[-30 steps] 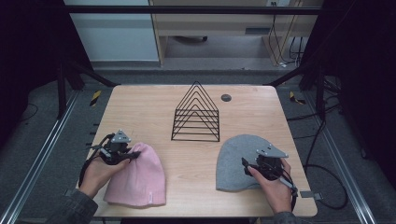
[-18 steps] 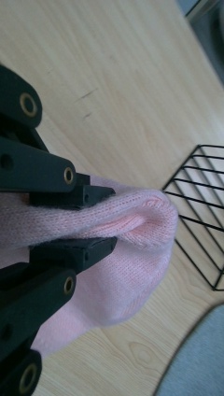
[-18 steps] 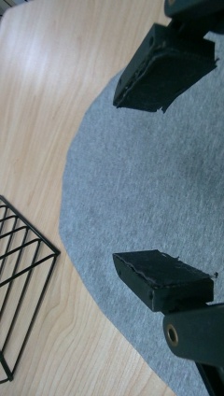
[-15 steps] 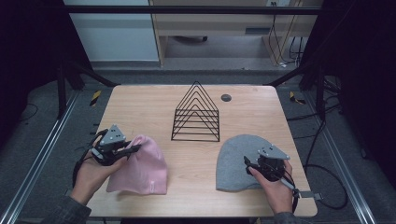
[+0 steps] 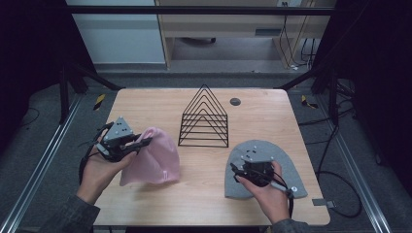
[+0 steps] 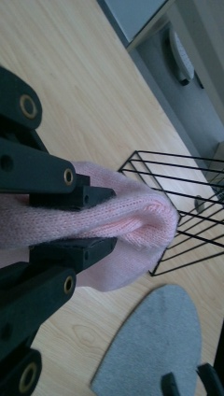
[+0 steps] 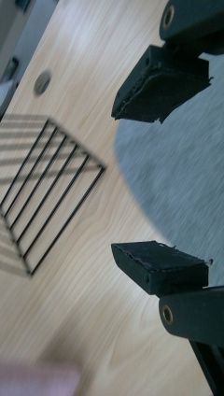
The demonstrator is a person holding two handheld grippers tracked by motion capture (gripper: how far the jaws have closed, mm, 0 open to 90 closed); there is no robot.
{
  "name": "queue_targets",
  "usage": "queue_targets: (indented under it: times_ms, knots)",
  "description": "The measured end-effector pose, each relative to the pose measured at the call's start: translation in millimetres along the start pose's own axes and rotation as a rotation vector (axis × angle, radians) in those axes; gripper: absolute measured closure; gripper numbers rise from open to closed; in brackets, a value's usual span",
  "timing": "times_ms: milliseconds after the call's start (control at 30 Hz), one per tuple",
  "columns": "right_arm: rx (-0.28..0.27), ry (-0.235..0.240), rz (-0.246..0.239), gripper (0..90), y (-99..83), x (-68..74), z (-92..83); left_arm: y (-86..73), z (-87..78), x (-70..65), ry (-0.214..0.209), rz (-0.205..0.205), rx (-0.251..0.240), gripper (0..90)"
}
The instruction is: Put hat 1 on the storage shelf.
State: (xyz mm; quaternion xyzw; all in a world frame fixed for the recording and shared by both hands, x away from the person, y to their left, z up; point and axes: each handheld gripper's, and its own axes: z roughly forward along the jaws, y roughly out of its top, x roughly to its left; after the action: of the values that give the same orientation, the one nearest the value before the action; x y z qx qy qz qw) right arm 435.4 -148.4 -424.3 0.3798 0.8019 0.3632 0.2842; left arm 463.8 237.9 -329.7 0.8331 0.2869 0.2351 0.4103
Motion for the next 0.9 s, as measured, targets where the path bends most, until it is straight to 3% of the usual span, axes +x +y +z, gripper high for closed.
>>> queue_targets:
  times_ms: [167, 333, 400, 567, 733, 800, 900]
  knots:
    - [-0.036, 0.118, 0.003, 36.9, 28.1, 20.4, 1.5, 17.5, -0.8, 1.2, -0.002, 0.006, -0.032, 77.4]
    - [-0.022, 0.227, -0.046, 40.4, 44.8, 40.2, 10.9, 30.3, 4.0, -0.3, -0.021, 0.002, -0.042, 77.4]
    - [-0.016, 0.249, -0.069, 41.3, 49.9, 47.0, 14.5, 36.1, 4.0, -2.8, -0.026, 0.013, -0.049, 77.4]
    - [0.004, 0.328, -0.075, 44.0, 60.7, 56.5, 30.1, 50.1, 0.7, -7.6, -0.045, 0.020, -0.074, 77.3]
    - [0.002, 0.394, -0.042, 48.7, 71.2, 58.1, 41.4, 61.9, -3.1, -7.7, -0.061, 0.004, -0.098, 77.3]
    - [-0.003, 0.420, -0.032, 53.1, 74.9, 58.3, 43.5, 65.1, -4.4, -7.7, -0.057, 0.010, -0.102, 77.2]
    - [-0.019, 0.419, -0.029, 70.9, 81.4, 57.2, 45.4, 68.7, -7.1, -7.0, -0.055, 0.007, -0.110, 77.1]
